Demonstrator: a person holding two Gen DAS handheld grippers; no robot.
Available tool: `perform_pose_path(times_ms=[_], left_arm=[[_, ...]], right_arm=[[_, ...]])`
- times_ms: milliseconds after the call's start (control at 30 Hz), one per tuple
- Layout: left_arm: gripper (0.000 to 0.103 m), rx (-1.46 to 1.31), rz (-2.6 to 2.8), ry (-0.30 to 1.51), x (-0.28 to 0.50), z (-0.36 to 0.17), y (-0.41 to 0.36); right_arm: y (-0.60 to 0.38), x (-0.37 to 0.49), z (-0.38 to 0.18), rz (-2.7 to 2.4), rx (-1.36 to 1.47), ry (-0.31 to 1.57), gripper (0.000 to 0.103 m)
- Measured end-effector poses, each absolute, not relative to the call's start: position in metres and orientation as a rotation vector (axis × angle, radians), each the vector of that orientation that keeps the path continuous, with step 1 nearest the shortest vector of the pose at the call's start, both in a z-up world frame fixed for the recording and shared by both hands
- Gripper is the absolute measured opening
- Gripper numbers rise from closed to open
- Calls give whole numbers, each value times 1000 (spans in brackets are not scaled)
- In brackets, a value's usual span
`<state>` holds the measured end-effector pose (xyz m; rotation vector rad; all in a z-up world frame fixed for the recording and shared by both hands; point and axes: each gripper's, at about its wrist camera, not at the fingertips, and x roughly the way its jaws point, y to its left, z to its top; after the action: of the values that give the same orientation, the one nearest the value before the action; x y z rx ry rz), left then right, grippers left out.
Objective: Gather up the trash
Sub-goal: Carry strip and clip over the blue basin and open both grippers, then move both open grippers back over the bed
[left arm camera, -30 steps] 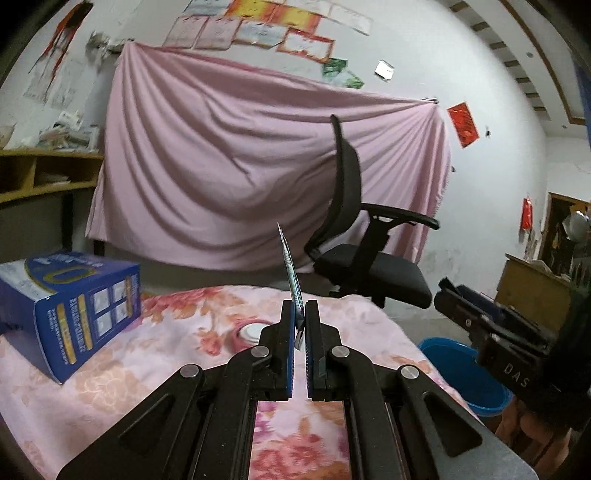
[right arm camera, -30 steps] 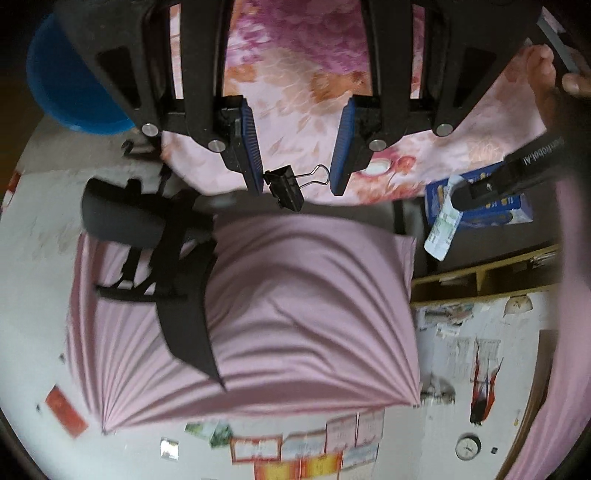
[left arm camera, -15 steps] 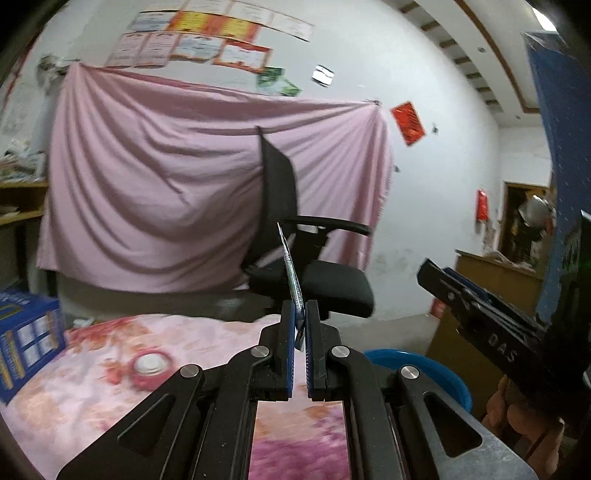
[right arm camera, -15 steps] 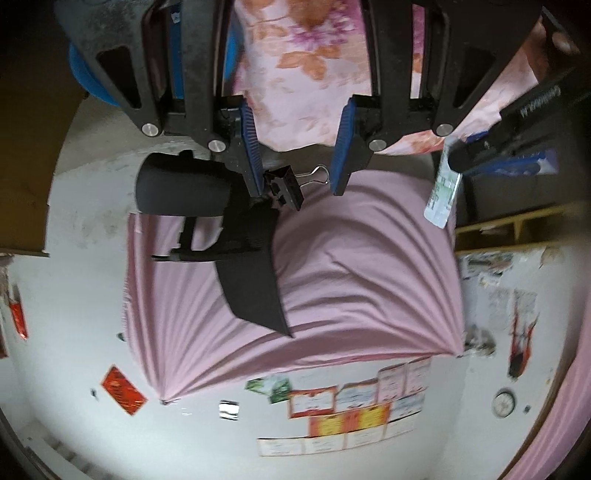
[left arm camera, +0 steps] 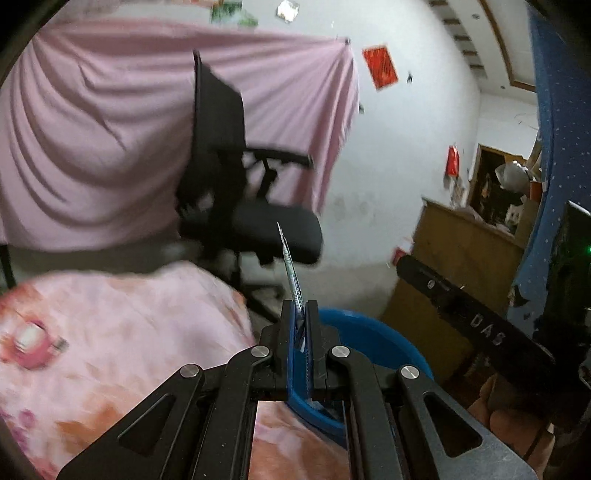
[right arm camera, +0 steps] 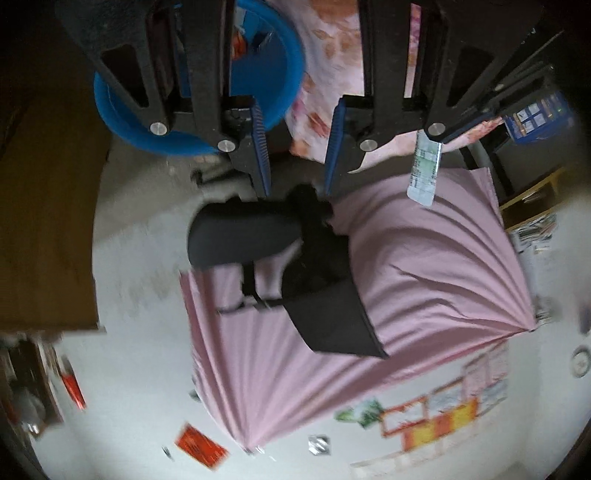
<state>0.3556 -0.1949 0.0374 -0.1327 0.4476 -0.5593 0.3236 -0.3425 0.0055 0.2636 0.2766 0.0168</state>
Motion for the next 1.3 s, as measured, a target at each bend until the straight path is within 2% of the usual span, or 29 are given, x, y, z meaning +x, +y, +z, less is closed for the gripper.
perform_pose_path(times_ms=[267,467,733,800,933,1100,1300], left_arm=[[3,-135,-629,653,383,15,-225],[4,-125,-629,701,375,6,-233],[8,-128,-608,725,374,5,-226],[11,-135,-593,711,374,8,-219],[31,-174,-563,669,372,16,-202],[32,-196,-496,598,365,33,-175],[45,-216,-409,493,352,57,-136]], right_arm=[[-376,325,-5,-33,344,335,52],[-384,326,-6,-54,364,355,54],[-383,328,-5,-57,363,358,63],[-381,328,-5,-57,355,359,64],[-376,328,-2,-55,335,351,69],[-365,324,6,-46,305,313,80],[-345,316,19,-30,263,228,97]])
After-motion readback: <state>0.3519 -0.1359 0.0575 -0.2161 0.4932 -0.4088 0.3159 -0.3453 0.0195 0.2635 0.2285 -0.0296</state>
